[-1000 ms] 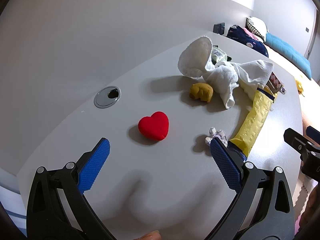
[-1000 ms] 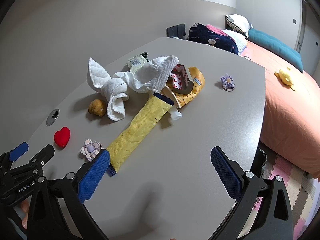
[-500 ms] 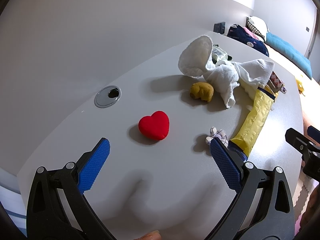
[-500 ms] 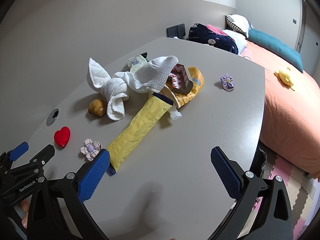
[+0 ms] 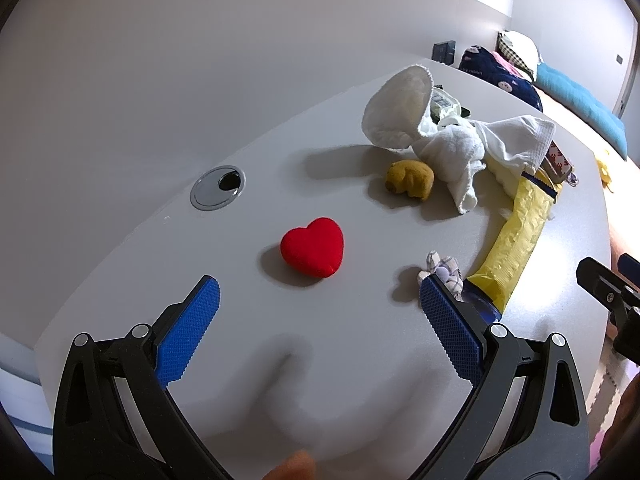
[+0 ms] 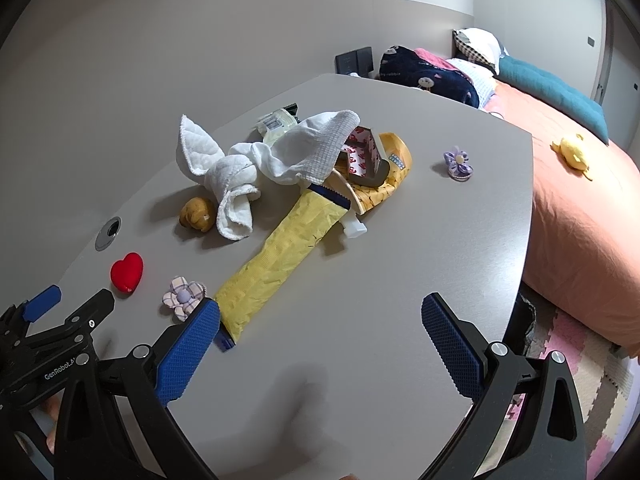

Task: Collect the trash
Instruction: 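Grasp the red heart with the left gripper while the right grasps the yellow wrapper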

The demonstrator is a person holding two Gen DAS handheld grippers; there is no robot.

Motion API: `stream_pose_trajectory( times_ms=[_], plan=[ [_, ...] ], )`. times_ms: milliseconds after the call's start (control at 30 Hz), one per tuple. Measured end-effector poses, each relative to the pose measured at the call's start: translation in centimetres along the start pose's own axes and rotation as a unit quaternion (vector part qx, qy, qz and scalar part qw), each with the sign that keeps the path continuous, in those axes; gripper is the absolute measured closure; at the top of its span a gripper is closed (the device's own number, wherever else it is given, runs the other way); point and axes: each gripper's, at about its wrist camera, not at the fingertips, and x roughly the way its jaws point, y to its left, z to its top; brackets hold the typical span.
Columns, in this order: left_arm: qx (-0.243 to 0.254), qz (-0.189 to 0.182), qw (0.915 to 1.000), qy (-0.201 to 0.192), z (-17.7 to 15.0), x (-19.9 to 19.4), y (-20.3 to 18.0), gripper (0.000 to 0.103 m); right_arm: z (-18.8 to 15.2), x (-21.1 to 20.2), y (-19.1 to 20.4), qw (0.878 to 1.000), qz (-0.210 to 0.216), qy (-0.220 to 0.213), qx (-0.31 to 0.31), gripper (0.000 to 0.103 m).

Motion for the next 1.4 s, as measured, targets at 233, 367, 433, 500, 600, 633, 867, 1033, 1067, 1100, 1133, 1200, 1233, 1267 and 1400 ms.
stream_pose_trajectory(
  times_ms=[233, 367, 433, 500, 600, 633, 867, 1033, 1067, 1100, 1133, 1200, 1233, 1267, 1400],
  plan=[
    [-0.020, 0.005, 0.9997, 0.012, 0.9, 0.7, 1.3, 0.006, 0.5, 0.6, 0.3, 1.000, 0.016, 0.004, 0.010, 0.006],
    [-0.066, -0.006, 0.9972, 0.033, 2.2, 1.9, 2.8, 0.006, 1.0, 1.9, 1.0, 0.998, 0.042, 0.032, 0.027, 0.026],
    [-0.070, -0.003, 0.9968, 0.038, 2.6, 2.4, 2.9, 0.006, 1.2, 2.5, 1.3, 0.997, 0.053, 0.044, 0.032, 0.030],
    [-0.070, -0.003, 0.9966, 0.043, 3.0, 3.0, 2.9, 0.006, 1.3, 3.2, 1.7, 0.996, 0.057, 0.054, 0.035, 0.034],
    [-0.066, 0.000, 0.9965, 0.051, 3.2, 3.8, 2.5, 0.007, 1.4, 4.0, 2.1, 0.996, 0.059, 0.063, 0.036, 0.035],
    [-0.065, 0.001, 0.9964, 0.053, 3.3, 4.1, 2.5, 0.008, 1.4, 4.3, 2.2, 0.995, 0.058, 0.065, 0.038, 0.035],
    [-0.071, -0.001, 0.9942, 0.081, 3.3, 5.8, 2.7, 0.022, 1.7, 6.2, 2.4, 0.994, 0.057, 0.083, 0.044, 0.035],
    [-0.075, -0.004, 0.9925, 0.097, 3.2, 6.9, 2.9, 0.033, 1.5, 7.6, 2.8, 0.992, 0.057, 0.099, 0.042, 0.046],
    [-0.076, -0.004, 0.9922, 0.099, 3.3, 7.1, 2.9, 0.035, 1.5, 7.8, 2.9, 0.992, 0.057, 0.102, 0.042, 0.046],
    [-0.077, -0.005, 0.9919, 0.101, 3.3, 7.3, 2.9, 0.037, 1.5, 7.9, 3.0, 0.992, 0.059, 0.102, 0.043, 0.047],
    [-0.077, -0.004, 0.9917, 0.103, 3.3, 7.4, 2.9, 0.038, 1.5, 8.0, 3.1, 0.992, 0.059, 0.102, 0.043, 0.047],
    [-0.077, -0.001, 0.9915, 0.105, 3.3, 7.6, 2.9, 0.041, 1.7, 8.0, 3.2, 0.992, 0.057, 0.101, 0.041, 0.051],
    [-0.077, -0.001, 0.9915, 0.105, 3.3, 7.7, 2.9, 0.043, 1.7, 8.0, 3.3, 0.992, 0.060, 0.100, 0.038, 0.055],
    [-0.077, -0.002, 0.9913, 0.107, 3.3, 7.8, 2.9, 0.050, 1.8, 8.1, 3.1, 0.992, 0.064, 0.101, 0.038, 0.058],
    [-0.078, 0.006, 0.9910, 0.109, 3.1, 7.9, 3.0, 0.056, 2.1, 8.1, 3.5, 0.991, 0.079, 0.105, 0.038, 0.069]
  ],
)
